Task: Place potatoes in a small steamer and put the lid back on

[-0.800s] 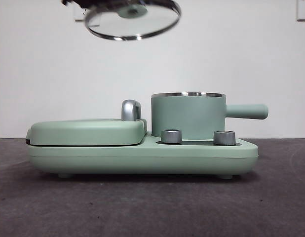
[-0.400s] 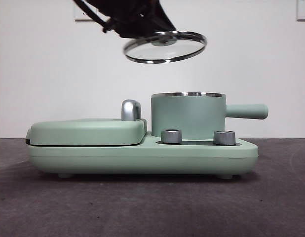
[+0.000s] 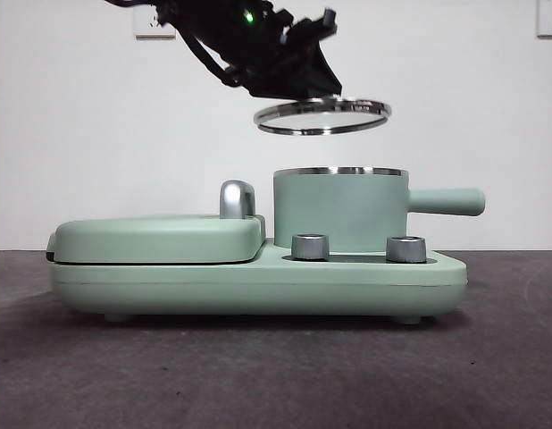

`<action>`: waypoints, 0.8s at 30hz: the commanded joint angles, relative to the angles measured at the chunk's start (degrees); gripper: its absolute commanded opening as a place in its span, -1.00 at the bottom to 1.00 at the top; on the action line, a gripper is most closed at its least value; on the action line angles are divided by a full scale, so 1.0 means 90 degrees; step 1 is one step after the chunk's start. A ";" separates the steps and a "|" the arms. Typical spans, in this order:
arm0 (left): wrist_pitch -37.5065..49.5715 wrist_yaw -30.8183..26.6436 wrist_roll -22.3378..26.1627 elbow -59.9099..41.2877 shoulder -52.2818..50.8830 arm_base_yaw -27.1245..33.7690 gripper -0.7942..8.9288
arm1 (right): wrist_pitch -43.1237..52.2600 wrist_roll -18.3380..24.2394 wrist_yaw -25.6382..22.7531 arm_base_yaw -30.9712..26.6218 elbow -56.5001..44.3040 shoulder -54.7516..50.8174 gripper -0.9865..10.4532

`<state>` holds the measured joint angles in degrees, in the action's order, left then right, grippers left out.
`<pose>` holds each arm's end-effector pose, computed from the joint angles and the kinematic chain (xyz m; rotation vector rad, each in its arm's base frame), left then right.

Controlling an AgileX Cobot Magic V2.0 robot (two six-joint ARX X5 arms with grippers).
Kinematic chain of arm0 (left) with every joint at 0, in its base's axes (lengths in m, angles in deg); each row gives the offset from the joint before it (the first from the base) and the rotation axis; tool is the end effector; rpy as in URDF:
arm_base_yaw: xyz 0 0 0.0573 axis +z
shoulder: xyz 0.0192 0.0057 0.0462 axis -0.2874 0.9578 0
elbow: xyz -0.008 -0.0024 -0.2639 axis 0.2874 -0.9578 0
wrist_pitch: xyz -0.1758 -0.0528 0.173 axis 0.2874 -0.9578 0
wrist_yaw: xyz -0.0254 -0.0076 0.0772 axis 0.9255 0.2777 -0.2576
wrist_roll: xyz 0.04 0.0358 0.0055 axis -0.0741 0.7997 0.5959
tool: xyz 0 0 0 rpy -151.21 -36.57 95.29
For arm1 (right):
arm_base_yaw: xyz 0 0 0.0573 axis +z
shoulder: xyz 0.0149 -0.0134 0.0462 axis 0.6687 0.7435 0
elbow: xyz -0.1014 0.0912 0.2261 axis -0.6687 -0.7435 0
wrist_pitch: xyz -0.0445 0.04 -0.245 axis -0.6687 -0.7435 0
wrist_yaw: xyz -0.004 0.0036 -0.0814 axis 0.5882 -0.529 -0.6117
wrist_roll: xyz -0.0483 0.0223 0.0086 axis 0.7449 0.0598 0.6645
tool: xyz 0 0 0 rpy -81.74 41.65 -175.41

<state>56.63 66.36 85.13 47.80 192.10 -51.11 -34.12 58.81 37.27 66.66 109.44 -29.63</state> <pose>0.3482 -0.2473 0.3055 0.1243 0.1845 -0.8586 0.0758 0.0373 0.3412 0.0034 0.4142 0.4857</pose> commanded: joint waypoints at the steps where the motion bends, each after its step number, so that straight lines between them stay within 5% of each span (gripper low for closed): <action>1: 0.0362 0.0005 0.0233 0.0325 0.0240 -0.0056 -0.82 | 0.0046 -0.0114 0.0000 0.0039 0.0051 0.0012 -0.26; 24: 0.0447 0.0114 0.0248 0.0561 0.1008 -0.0097 -0.82 | 0.0056 -0.0112 -0.0010 0.0039 0.0051 0.0019 -0.26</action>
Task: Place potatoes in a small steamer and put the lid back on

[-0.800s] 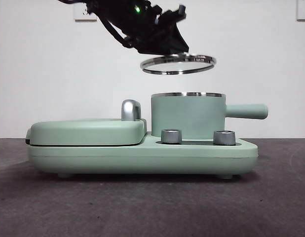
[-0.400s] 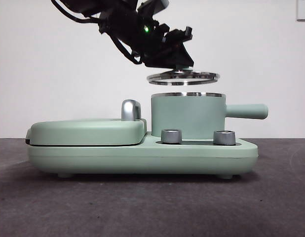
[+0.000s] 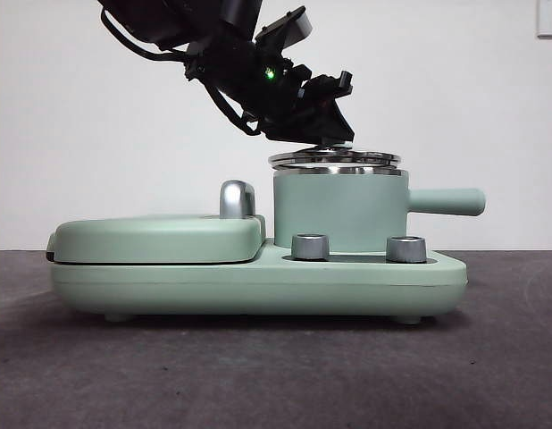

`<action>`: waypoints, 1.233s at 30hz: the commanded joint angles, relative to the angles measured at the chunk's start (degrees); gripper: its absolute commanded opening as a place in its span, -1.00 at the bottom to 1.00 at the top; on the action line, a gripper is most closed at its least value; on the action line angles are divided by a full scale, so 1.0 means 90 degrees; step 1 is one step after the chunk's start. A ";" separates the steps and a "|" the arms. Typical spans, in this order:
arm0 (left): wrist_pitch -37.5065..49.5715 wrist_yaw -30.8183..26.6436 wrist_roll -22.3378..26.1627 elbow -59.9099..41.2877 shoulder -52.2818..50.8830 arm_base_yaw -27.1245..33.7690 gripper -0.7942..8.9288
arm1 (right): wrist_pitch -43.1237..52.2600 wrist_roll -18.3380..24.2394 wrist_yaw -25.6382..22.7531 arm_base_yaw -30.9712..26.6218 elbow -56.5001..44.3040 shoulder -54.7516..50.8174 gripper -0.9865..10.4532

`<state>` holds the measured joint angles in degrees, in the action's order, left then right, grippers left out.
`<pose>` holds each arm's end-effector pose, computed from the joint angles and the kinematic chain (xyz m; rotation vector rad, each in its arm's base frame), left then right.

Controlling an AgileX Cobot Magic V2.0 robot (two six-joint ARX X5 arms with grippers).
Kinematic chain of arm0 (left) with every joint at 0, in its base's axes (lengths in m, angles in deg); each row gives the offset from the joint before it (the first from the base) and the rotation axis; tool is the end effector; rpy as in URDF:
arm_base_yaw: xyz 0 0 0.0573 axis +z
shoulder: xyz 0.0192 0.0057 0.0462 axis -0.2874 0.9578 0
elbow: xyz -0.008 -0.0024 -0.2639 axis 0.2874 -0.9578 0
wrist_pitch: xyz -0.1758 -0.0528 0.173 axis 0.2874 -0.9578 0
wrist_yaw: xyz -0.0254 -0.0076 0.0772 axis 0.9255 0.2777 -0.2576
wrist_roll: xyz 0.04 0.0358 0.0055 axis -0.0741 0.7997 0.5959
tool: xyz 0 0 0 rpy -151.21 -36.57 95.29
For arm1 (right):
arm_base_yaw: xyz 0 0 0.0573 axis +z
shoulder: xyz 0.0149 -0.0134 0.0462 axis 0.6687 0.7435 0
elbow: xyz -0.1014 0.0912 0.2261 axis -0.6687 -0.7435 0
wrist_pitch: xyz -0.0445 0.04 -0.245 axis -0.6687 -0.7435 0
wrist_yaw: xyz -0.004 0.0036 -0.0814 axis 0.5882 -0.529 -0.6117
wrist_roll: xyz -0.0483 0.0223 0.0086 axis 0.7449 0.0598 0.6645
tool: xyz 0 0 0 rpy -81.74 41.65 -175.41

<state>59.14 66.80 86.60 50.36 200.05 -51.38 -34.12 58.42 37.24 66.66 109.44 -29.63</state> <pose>0.3711 -0.2658 0.2662 0.1565 0.2242 -0.8748 0.0758 0.0373 0.3412 0.0098 0.4158 0.4837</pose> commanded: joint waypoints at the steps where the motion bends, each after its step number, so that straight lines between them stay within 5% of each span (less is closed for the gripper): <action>1: 0.0138 0.0068 0.0087 0.0277 0.0134 -0.0068 -0.82 | 0.0056 -0.0068 -0.0015 0.0039 0.0051 0.0019 -0.26; 25: -0.0170 0.0180 0.0087 0.0277 0.0240 -0.0160 -0.81 | -0.0129 -0.0070 -0.0160 0.0039 0.0051 0.0019 -0.26; 32: -0.0155 0.0180 -0.0036 0.0277 0.0223 -0.0160 -0.32 | -0.0129 -0.0073 -0.0160 0.0039 0.0051 0.0019 -0.26; 37: -0.0160 0.0182 -0.0177 0.0279 0.0168 -0.0160 -0.18 | -0.0131 -0.0092 -0.0160 0.0039 0.0051 0.0019 -0.26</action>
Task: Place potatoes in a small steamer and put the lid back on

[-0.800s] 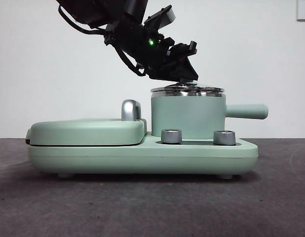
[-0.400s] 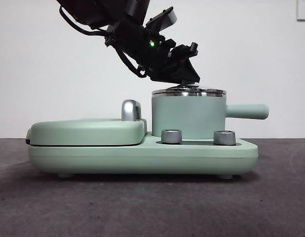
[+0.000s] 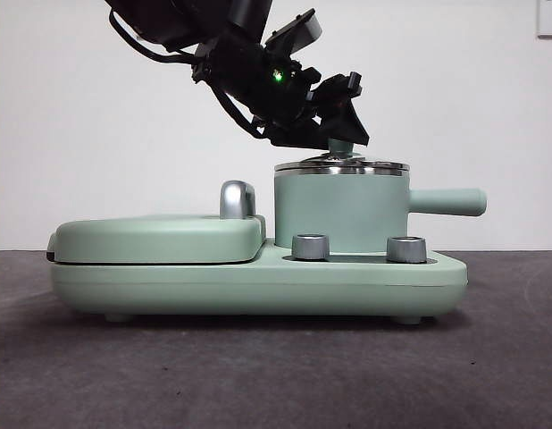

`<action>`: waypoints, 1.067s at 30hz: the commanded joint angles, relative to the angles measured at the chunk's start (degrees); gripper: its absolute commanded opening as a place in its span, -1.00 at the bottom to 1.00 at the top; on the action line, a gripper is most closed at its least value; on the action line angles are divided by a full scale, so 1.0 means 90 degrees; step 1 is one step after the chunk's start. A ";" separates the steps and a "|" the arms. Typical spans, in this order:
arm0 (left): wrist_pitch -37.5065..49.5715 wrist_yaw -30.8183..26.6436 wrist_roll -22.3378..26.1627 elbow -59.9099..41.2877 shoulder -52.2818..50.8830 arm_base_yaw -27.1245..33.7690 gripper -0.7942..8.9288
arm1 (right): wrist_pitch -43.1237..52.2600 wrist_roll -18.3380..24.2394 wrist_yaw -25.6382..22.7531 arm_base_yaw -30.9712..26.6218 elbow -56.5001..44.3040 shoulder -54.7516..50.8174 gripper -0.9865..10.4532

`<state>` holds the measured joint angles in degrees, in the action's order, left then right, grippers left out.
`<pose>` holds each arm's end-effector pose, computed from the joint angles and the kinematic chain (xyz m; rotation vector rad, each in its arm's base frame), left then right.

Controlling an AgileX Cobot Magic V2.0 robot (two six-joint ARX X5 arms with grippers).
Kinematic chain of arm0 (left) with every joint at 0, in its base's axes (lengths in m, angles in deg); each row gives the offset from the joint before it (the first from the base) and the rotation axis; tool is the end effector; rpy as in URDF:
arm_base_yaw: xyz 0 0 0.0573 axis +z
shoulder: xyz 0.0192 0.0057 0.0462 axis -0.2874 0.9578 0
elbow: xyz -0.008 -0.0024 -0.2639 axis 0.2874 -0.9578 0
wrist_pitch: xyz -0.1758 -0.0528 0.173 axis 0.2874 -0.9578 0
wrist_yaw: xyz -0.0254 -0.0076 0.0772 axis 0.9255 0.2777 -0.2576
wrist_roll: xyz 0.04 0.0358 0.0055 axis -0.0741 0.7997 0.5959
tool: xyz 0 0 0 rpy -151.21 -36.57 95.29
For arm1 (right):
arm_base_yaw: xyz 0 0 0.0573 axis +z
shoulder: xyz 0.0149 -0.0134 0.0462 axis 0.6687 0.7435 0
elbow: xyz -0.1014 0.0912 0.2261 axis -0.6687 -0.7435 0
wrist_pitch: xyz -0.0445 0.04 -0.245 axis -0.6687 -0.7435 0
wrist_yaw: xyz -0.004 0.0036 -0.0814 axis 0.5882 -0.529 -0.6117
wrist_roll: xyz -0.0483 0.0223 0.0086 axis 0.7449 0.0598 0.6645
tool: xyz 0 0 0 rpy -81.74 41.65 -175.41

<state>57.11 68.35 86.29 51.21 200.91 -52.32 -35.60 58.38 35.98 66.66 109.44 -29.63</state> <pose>0.3682 -0.2739 0.2615 0.1553 0.2617 -0.9178 0.0752 0.0363 0.3389 0.0014 0.4394 0.4600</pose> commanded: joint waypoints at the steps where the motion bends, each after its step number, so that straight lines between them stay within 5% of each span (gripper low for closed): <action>1: 0.0053 0.0010 -0.0253 0.0182 0.0034 -0.0046 -0.15 | 0.0036 -0.0087 -0.0019 0.0039 0.0051 0.0019 -0.26; 16: -0.1311 0.0600 -0.1343 0.0177 -0.1163 0.0602 -0.12 | 0.0036 -0.0090 -0.0017 0.0039 0.0051 0.0019 -0.26; 32: -0.2096 0.0607 -0.1311 -0.1311 -0.3135 0.1950 -0.12 | 0.0036 -0.0117 -0.0017 0.0039 0.0051 0.0019 -0.26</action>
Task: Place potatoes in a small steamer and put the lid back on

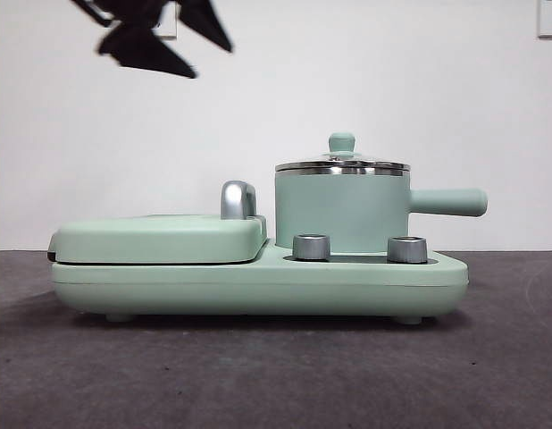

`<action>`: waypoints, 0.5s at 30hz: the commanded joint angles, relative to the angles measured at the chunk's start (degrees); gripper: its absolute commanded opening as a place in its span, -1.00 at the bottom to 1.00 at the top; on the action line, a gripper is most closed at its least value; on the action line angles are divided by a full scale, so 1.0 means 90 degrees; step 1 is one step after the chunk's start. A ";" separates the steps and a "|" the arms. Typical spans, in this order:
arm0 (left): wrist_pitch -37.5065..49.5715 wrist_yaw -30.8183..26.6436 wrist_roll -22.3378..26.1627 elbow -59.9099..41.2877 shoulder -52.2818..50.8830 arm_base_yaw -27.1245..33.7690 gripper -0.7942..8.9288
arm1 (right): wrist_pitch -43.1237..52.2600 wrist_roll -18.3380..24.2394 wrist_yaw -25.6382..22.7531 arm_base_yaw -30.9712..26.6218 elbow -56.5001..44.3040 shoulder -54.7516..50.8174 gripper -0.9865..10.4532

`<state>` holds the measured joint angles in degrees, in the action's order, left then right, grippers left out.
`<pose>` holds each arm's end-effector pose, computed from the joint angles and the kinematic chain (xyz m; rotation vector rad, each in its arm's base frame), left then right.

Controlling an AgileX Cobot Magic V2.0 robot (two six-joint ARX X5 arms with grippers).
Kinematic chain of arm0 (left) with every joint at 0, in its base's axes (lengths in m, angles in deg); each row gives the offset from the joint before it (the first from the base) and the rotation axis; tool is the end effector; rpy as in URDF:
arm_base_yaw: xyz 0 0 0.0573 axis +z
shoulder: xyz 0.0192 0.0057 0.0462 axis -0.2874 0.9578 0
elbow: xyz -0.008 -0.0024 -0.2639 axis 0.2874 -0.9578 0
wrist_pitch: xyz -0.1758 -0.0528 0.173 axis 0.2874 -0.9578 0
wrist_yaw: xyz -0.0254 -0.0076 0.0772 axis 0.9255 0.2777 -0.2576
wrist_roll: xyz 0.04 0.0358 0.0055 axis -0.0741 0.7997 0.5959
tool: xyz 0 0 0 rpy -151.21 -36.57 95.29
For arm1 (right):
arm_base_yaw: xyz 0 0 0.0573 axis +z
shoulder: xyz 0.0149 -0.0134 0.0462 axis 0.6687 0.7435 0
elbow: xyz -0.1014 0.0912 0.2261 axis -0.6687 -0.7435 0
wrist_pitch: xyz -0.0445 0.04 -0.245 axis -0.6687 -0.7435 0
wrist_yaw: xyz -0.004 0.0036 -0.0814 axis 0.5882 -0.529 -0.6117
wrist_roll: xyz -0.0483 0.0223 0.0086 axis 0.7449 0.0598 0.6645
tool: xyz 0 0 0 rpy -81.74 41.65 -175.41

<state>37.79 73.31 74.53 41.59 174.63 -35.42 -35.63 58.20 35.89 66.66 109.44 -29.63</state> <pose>0.3226 -0.1205 0.3504 -0.0976 0.3916 -0.6751 0.0752 0.0362 0.3389 0.0040 0.4405 0.4577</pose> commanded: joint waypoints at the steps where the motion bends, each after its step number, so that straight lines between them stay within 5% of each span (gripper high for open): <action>1: 0.0063 0.0058 -0.0007 -0.0442 -0.0398 0.0155 -0.12 | 0.0039 -0.0097 -0.0007 0.0039 0.0051 0.0019 -0.26; 15: -0.0175 0.0143 -0.0318 -0.3157 -0.3347 0.0763 -0.13 | 0.0039 -0.0095 -0.0005 0.0039 0.0051 0.0034 -0.26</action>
<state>35.95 74.30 72.72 13.15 145.17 -28.47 -35.63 58.20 35.89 66.66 109.44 -29.63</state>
